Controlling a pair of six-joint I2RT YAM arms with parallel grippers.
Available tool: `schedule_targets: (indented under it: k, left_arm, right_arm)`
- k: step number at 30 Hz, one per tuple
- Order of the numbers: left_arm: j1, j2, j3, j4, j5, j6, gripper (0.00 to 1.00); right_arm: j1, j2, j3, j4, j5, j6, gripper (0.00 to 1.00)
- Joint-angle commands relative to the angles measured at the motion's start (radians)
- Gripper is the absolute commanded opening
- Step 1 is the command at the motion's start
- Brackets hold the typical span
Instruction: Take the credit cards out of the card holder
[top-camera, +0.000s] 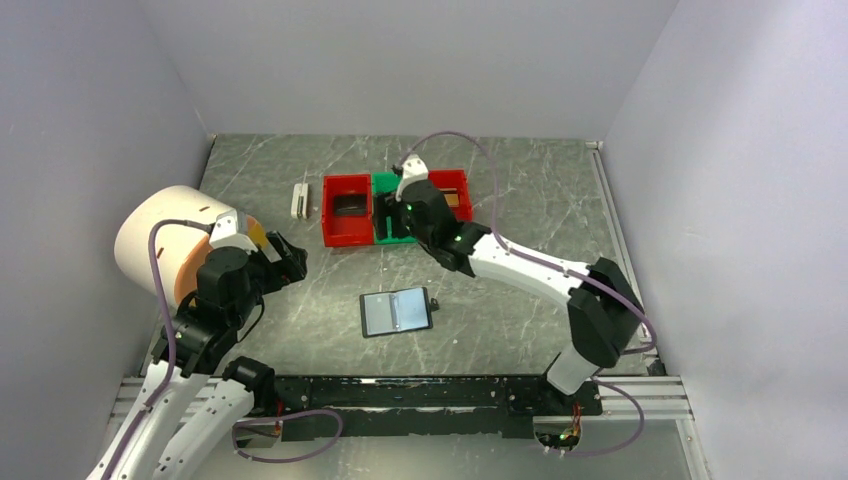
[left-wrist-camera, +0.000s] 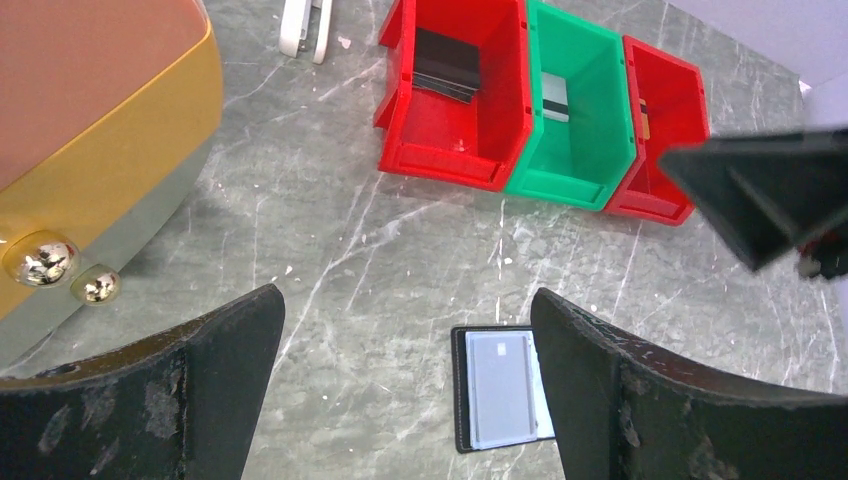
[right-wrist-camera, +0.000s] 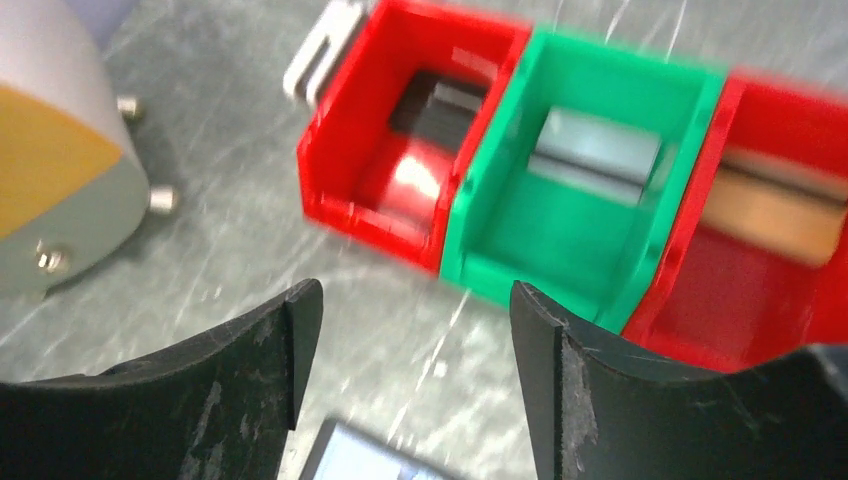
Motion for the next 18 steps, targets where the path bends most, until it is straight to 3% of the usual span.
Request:
schedule_targets:
  k: [1, 8, 18]
  left_arm:
    - [0.007, 0.007, -0.003, 0.003, 0.008, 0.008, 0.98]
    - [0.007, 0.034, -0.006, 0.006, 0.02, 0.015, 1.0]
    - [0.007, 0.06, -0.002, 0.001, 0.016, 0.008, 1.0]
  right_arm:
    - [0.038, -0.076, -0.164, -0.154, -0.086, 0.297, 0.71]
    - [0.217, -0.077, -0.231, -0.345, 0.139, 0.515, 0.73]
    - [0.296, 0.035, -0.194, -0.365, 0.144, 0.57, 0.74]
